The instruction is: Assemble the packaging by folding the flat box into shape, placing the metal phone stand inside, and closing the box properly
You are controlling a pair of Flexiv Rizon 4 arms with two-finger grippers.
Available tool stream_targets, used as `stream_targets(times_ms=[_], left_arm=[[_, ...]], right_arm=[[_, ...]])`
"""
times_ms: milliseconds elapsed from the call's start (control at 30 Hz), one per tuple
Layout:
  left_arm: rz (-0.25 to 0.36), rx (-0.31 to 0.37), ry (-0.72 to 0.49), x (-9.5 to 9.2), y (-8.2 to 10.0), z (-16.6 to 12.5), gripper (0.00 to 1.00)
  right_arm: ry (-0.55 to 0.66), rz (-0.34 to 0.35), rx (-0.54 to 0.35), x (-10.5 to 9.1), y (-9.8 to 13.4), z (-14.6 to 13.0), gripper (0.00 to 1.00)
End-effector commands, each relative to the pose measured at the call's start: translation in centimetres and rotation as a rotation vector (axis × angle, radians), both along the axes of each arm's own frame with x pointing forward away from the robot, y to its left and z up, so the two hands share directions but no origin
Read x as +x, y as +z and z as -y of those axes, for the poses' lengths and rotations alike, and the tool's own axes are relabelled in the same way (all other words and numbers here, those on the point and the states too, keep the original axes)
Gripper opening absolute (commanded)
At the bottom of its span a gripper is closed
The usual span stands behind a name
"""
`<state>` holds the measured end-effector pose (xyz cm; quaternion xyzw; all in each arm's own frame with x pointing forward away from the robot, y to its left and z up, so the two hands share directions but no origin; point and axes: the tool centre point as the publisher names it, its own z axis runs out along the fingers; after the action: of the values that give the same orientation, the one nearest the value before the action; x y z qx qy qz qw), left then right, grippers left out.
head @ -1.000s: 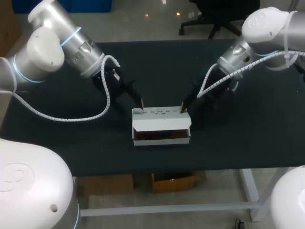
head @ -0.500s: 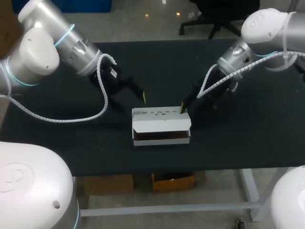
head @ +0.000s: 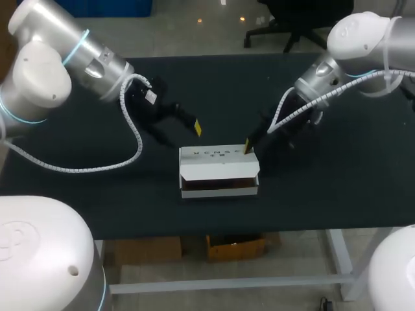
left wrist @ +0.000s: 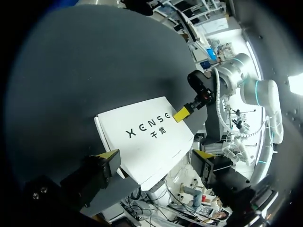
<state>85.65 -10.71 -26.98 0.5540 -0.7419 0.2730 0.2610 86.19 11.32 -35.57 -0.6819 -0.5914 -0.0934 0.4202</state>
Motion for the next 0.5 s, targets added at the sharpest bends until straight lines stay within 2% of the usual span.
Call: stream_targets(times_ms=[33,333,500], left_arm=[[0.051,-0.015,-0.014,-0.9,0.5,-0.1,1.00],[0.171,-0.045,-0.171,-2.4,1.5,0.0,1.00],[0.189,-0.038,-0.244,-2.7,1.7,0.2,1.00]], right_arm=[[0.002,-0.002,0.003,0.2,-0.1,-0.1,0.40],[-0.003,0.001,0.001,0.2,-0.2,-0.2,0.41],[-0.013,0.003,-0.001,0.2,-0.2,-0.2,0.40]])
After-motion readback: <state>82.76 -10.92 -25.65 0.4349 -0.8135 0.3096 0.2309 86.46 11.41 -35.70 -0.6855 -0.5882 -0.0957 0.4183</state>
